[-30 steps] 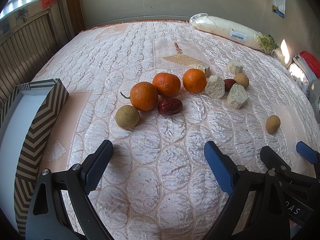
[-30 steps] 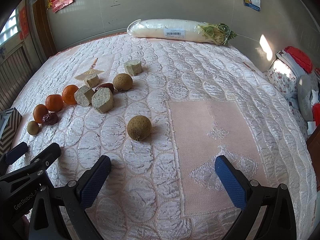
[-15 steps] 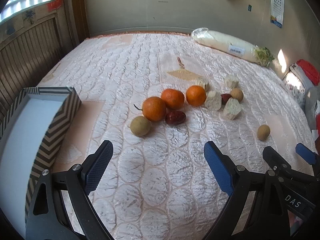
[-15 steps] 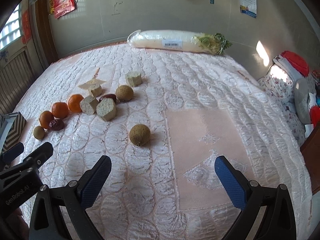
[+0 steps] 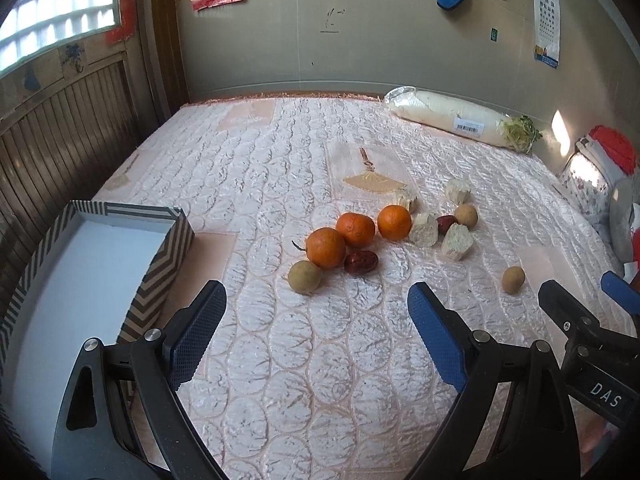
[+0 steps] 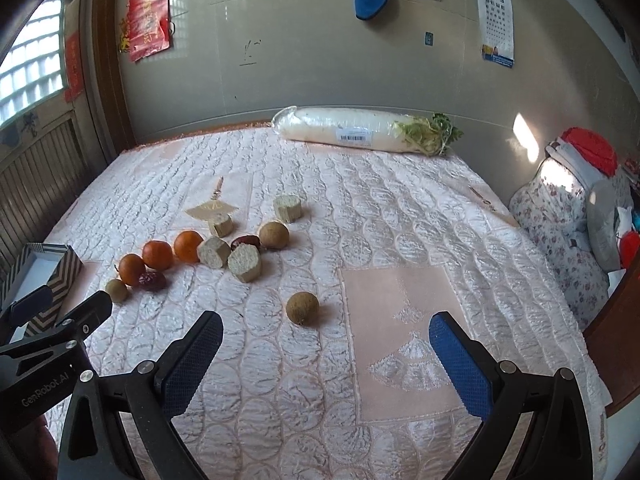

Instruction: Organize fruits

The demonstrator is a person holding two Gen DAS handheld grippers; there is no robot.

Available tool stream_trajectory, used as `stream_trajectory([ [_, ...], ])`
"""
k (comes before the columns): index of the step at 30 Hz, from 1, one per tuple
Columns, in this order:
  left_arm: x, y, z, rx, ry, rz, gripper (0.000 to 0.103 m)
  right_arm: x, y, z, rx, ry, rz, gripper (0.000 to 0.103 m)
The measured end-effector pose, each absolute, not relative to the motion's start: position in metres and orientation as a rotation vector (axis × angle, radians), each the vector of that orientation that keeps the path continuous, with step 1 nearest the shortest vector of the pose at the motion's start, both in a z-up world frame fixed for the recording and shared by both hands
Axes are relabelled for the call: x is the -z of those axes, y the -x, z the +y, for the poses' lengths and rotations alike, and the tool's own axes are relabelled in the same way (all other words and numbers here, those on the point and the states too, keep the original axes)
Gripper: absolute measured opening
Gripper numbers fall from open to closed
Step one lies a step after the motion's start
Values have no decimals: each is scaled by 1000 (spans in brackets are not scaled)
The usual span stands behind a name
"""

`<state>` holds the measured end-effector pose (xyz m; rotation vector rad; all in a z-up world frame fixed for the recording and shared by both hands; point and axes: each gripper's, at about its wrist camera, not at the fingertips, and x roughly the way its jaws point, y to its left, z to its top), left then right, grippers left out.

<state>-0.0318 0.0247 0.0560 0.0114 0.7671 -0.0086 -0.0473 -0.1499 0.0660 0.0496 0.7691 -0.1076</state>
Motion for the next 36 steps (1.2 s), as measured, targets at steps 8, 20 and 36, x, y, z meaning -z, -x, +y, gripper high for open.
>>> stream_trajectory([
  [8,-59,36,26,-4,-16,758,93,-72,50,-146,87,-39,749,103],
  [20,-59,35,30,-17,-13,753,93,-73,51,-147,66,-43,748,103],
  [36,-53,31,29,-12,-13,772,93,-70,50,-146,38,-51,760,103],
])
